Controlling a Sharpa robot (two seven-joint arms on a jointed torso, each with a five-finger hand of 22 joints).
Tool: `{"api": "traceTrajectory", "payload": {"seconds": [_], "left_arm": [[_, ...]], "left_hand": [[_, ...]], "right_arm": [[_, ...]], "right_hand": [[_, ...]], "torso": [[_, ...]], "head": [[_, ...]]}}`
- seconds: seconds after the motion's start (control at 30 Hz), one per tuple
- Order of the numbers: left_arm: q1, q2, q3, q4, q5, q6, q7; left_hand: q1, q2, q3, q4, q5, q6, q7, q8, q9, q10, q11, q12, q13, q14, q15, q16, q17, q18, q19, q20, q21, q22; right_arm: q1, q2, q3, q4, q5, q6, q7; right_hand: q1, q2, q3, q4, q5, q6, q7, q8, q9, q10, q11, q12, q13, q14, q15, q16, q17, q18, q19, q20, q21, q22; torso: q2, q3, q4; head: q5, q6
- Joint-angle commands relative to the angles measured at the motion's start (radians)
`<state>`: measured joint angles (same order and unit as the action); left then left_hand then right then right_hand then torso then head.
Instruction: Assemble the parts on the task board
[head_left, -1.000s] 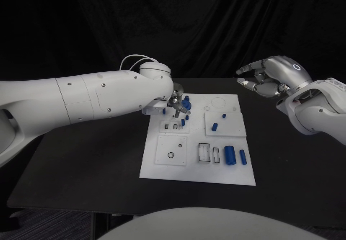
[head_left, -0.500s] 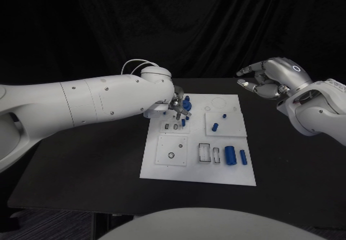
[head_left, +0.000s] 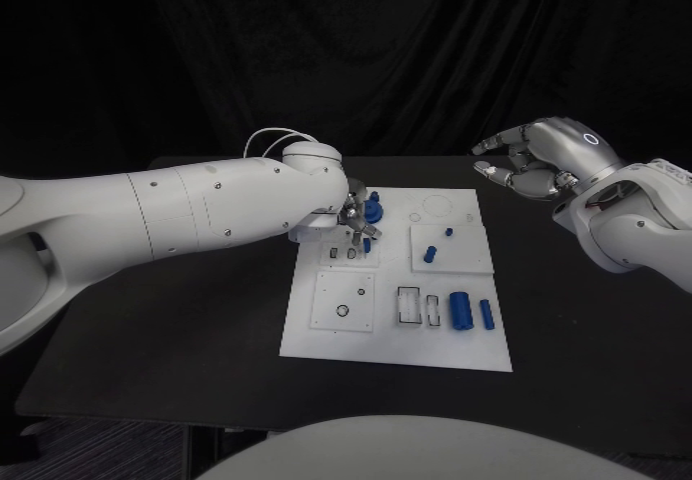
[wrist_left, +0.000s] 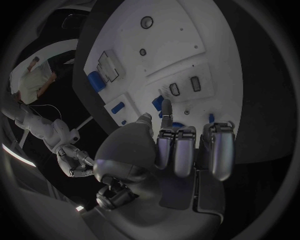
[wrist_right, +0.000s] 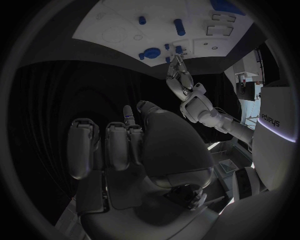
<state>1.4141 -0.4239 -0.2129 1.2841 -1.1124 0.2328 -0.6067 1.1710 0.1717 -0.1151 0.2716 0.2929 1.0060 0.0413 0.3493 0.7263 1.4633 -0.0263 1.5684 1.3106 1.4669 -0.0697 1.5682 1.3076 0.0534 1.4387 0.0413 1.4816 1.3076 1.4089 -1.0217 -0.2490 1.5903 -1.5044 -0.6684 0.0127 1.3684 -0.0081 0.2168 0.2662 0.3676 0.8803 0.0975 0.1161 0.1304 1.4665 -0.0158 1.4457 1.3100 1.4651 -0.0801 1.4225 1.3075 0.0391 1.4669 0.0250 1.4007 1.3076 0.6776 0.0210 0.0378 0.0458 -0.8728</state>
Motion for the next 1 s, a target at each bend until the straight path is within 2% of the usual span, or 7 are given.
{"api": "traceTrajectory", "payload": {"seconds": [0.03,1.0], "left_arm": [[-0.004,0.003,0.001,-0.001,0.006,-0.009,0.019],[-0.019,0.016,0.001,-0.033,0.006,-0.012,0.061]], "left_hand": [[0.013,0.000,0.004,0.000,0.006,0.006,-0.001,-0.008,0.000,0.108,-0.001,0.002,0.260,0.104,-0.004,0.003,0.263,-0.008,-0.001,-0.002,-0.007,0.096],[0.036,-0.006,0.039,-0.014,0.015,0.015,-0.003,-0.027,0.006,0.108,-0.004,0.002,0.260,0.104,-0.006,0.003,0.263,-0.007,-0.005,-0.003,-0.012,0.094]], "right_arm": [[-0.003,-0.001,0.001,-0.001,-0.002,0.010,-0.021],[-0.004,-0.002,0.001,0.000,-0.002,0.025,-0.027]], "right_hand": [[0.011,-0.003,0.007,-0.001,0.003,0.006,0.004,-0.005,-0.001,0.008,0.010,-0.003,0.014,0.062,0.007,0.004,0.017,0.001,0.043,0.009,-0.002,0.211],[0.012,-0.004,0.008,-0.002,0.006,0.007,0.005,-0.005,-0.001,0.007,0.010,-0.004,0.013,0.062,0.007,0.004,0.015,0.001,0.042,0.010,-0.003,0.210]], "torso": [[0.000,0.0003,0.0004],[0.001,0.0005,-0.0001]], "head": [[0.000,0.000],[-0.002,0.000]]}}
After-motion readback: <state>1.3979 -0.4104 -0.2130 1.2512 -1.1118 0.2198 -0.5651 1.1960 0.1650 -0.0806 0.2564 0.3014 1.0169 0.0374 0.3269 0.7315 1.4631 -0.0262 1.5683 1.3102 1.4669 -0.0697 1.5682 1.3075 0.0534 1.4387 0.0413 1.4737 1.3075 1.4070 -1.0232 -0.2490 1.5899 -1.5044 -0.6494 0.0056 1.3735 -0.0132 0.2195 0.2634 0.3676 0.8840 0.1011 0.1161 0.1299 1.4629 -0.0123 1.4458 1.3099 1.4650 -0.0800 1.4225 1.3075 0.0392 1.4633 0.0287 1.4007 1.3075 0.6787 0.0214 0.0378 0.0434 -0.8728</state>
